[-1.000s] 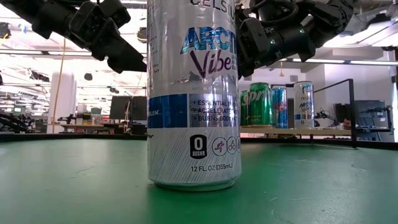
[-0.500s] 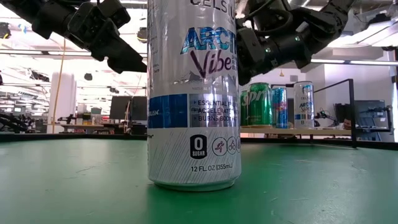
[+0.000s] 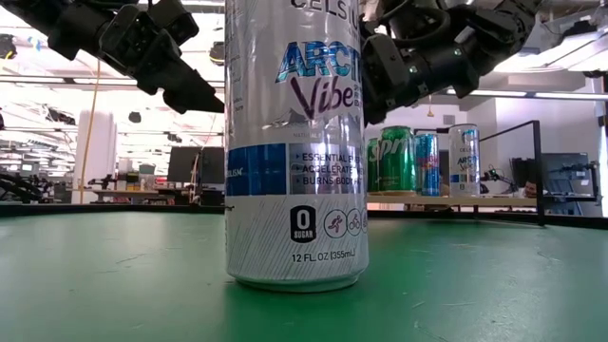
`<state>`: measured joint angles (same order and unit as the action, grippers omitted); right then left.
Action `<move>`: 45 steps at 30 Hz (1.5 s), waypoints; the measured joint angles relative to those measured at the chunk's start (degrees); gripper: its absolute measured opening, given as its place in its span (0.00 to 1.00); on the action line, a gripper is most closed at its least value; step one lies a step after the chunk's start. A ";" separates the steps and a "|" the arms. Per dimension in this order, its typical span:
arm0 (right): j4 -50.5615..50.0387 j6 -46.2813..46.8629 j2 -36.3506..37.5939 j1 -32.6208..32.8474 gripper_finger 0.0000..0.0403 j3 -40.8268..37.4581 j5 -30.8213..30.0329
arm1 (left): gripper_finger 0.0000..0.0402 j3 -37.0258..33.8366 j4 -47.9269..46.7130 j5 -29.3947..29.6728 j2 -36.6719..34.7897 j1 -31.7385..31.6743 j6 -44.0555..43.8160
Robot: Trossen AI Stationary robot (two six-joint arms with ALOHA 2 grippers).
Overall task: Place canned beverage on shelf
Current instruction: Put the blue soda can on the shelf aligned with the other blue soda can
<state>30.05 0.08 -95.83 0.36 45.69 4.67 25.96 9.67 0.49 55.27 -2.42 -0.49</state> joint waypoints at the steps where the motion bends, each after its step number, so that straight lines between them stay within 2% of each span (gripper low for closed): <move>1: -0.28 0.12 0.00 0.00 0.88 0.00 0.00 | 0.65 0.00 0.03 0.00 0.00 0.00 0.00; 5: -0.17 0.52 -0.02 0.07 0.85 0.00 0.02 | 0.65 0.00 0.04 0.00 0.00 0.00 0.04; 12: -1.67 2.30 1.24 0.07 0.65 -0.02 0.13 | 0.65 0.00 0.21 -1.73 -1.30 0.00 2.23; 15: -5.91 2.02 5.21 0.02 0.64 -0.13 0.56 | 0.65 0.00 0.19 -1.52 -2.69 0.04 2.63; 22: -26.07 -0.55 23.97 0.07 0.64 -0.09 1.07 | 0.65 0.02 -0.80 -1.73 -6.77 0.05 3.30; 29: -48.96 -0.62 44.64 -0.04 0.64 -0.35 -9.44 | 0.65 0.02 -1.36 -1.33 -10.10 0.15 3.49; 33: -51.48 -1.92 55.23 -1.95 0.64 -4.37 -12.85 | 0.65 0.02 -0.54 -1.60 -10.36 0.64 4.54; 37: -52.75 -2.08 62.48 -7.66 0.64 -7.84 -13.72 | 0.65 -0.05 1.62 -1.65 -10.36 1.78 6.70; 41: -52.58 -2.12 63.99 -15.64 0.64 -8.39 -13.81 | 0.65 -6.67 13.51 -1.52 -12.89 1.84 7.96; 45: -52.96 -2.63 61.22 -23.25 0.64 -8.39 -12.26 | 0.65 -16.21 29.42 2.02 -16.30 -0.03 3.78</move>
<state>-22.91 -2.55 -34.61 -22.89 37.30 -7.59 9.75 39.09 2.51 38.97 -2.44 3.29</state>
